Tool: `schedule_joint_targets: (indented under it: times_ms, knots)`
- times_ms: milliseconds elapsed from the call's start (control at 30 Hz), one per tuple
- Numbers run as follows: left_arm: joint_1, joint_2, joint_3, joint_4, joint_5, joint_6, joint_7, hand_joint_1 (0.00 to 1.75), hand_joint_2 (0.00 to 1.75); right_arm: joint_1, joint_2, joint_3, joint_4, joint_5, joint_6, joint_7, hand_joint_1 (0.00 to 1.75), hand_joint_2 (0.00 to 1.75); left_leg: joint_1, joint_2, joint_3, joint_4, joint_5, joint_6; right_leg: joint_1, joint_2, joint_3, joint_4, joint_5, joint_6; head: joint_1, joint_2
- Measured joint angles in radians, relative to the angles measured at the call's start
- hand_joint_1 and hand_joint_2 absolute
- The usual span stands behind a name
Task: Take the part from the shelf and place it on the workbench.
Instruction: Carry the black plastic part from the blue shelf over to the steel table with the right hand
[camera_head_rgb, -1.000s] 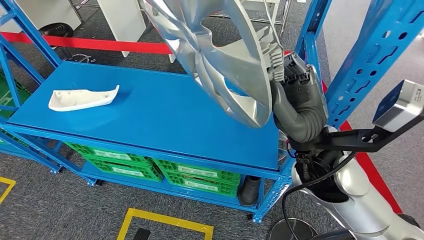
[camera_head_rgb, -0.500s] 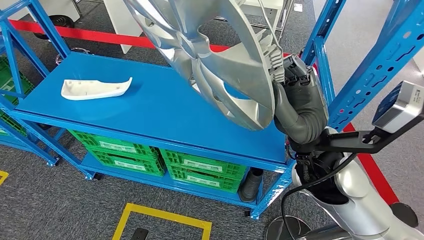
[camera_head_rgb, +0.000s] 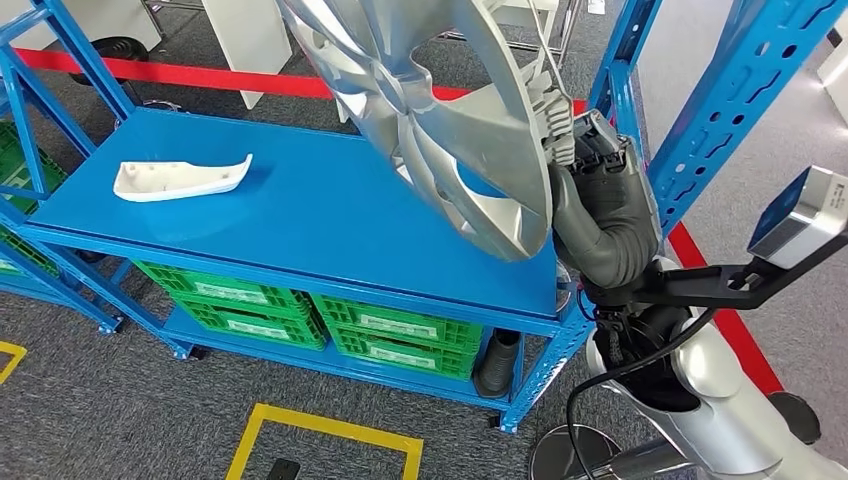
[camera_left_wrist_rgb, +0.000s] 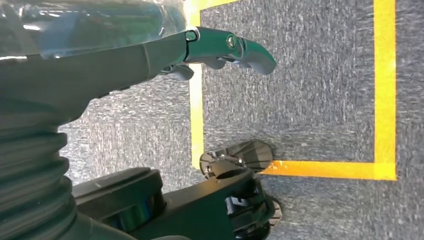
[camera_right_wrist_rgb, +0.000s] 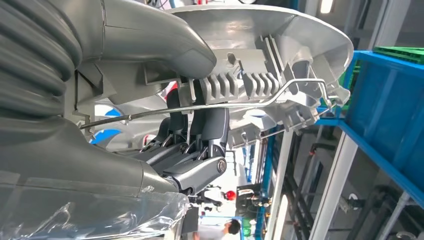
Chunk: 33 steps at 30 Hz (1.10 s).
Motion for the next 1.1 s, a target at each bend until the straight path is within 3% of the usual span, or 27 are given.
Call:
schedule_joint_targets:
  times_ms: [400, 500, 567, 633, 667, 700, 733, 800, 833, 900, 933, 1000, 1033, 1100]
  knots:
    - [0.002, 0.001, 0.0, 0.0, 0.0, 0.0, 0.002, 0.0, 1.75, 0.004, 0.0, 0.0, 0.0, 0.0, 0.0, 0.0, 1.75, 1.75, 0.0, 0.0, 0.0, -0.004, -0.001, -0.007, 0.0, 0.0, 0.0, -0.002, -0.003, -0.005, 0.0, 0.0]
    - [0.001, 0.001, 0.0, -0.001, 0.0, 0.0, 0.002, 0.0, 1.75, 0.005, 0.0, -0.002, -0.002, 0.0, 0.0, 0.0, 1.75, 1.75, 0.005, 0.002, 0.016, -0.032, 0.01, 0.007, -0.002, 0.0, 0.008, -0.012, -0.004, 0.004, 0.001, 0.0]
    - [0.0, 0.0, 0.0, -0.001, 0.0, 0.0, 0.002, 0.0, 1.75, 0.006, 0.0, -0.005, -0.003, 0.0, 0.0, 0.0, 1.75, 1.75, 0.014, 0.004, 0.033, -0.061, 0.023, 0.011, -0.004, 0.0, -0.014, 0.036, -0.034, 0.013, 0.004, 0.0]
    - [-0.001, 0.0, 0.0, -0.001, 0.0, -0.001, 0.002, 0.0, 1.75, 0.008, 0.0, -0.006, -0.003, 0.0, 0.0, 0.0, 1.75, 1.75, 0.018, 0.005, 0.036, -0.066, 0.024, 0.01, -0.012, 0.0, -0.079, 0.157, -0.084, 0.026, 0.006, 0.0]
    - [-0.001, 0.0, 0.0, -0.001, 0.0, -0.002, 0.002, 0.0, 1.75, 0.01, -0.001, -0.006, -0.003, 0.0, 0.0, 0.0, 1.75, 1.75, 0.022, 0.005, 0.037, -0.064, 0.022, 0.006, -0.018, 0.0, -0.11, 0.21, -0.095, 0.034, 0.006, 0.0]
    - [0.0, 0.0, 0.0, -0.001, 0.0, -0.003, 0.002, 0.0, 1.75, 0.012, -0.001, -0.006, -0.003, 0.0, 0.0, 0.0, 1.75, 1.75, 0.027, 0.004, 0.037, -0.06, 0.019, 0.001, -0.024, 0.0, -0.127, 0.23, -0.087, 0.043, 0.006, 0.0]
    - [0.0, 0.0, 0.0, -0.001, 0.0, -0.004, 0.002, 0.0, 1.75, 0.013, -0.001, -0.006, -0.003, 0.0, 0.0, 0.0, 1.75, 1.75, 0.034, 0.003, 0.037, -0.053, 0.014, -0.007, -0.03, -0.001, -0.126, 0.214, -0.06, 0.052, 0.006, 0.0]
    - [0.0, 0.001, 0.0, -0.001, 0.0, -0.006, 0.002, 0.0, 1.75, 0.014, -0.001, -0.007, -0.003, 0.0, -0.001, 0.0, 1.75, 1.75, 0.048, 0.001, 0.034, -0.03, -0.004, -0.03, -0.042, -0.002, -0.088, 0.112, 0.009, 0.074, 0.007, 0.0]
    - [-0.001, 0.002, 0.0, -0.001, 0.0, -0.006, 0.003, 0.0, 1.75, 0.015, -0.001, -0.007, -0.003, 0.0, 0.0, 0.0, 1.75, 1.75, 0.052, -0.001, 0.03, -0.014, -0.014, -0.043, -0.045, 0.0, -0.071, 0.069, 0.028, 0.075, 0.01, 0.0]
    - [-0.002, 0.004, 0.0, -0.001, 0.0, -0.005, 0.003, 0.0, 1.75, 0.017, -0.001, -0.007, -0.004, 0.0, 0.001, 0.0, 1.75, 1.75, 0.052, -0.003, 0.021, 0.005, -0.024, -0.061, -0.043, 0.005, -0.065, 0.046, 0.025, 0.058, 0.01, 0.0]
    - [-0.002, 0.004, 0.0, -0.001, 0.0, -0.005, 0.003, 0.0, 1.75, 0.017, -0.001, -0.008, -0.006, 0.0, 0.001, 0.0, 1.75, 1.75, 0.051, -0.003, 0.019, 0.008, -0.023, -0.066, -0.042, 0.007, -0.069, 0.05, 0.024, 0.042, 0.008, 0.0]
    - [-0.002, 0.004, 0.0, -0.001, 0.001, -0.005, 0.003, 0.0, 1.75, 0.018, -0.001, -0.008, -0.006, 0.0, 0.001, -0.001, 1.75, 1.75, 0.052, -0.002, 0.016, 0.011, -0.026, -0.073, -0.042, 0.006, -0.074, 0.055, 0.024, 0.024, 0.001, 0.0]
    - [-0.003, 0.004, 0.0, -0.001, 0.002, -0.005, 0.003, 0.0, 1.75, 0.018, -0.001, -0.008, -0.007, 0.0, 0.001, -0.001, 1.75, 1.75, 0.052, -0.001, 0.008, 0.03, -0.041, -0.074, -0.042, 0.005, -0.075, 0.055, 0.025, 0.016, -0.001, 0.0]
    - [-0.003, 0.004, 0.0, -0.001, 0.003, -0.004, 0.003, 0.0, 1.75, 0.018, -0.001, -0.01, -0.008, 0.0, 0.001, -0.001, 1.75, 1.75, 0.047, 0.0, -0.033, 0.13, -0.1, -0.071, -0.04, 0.002, -0.075, 0.053, 0.027, 0.005, -0.005, 0.0]
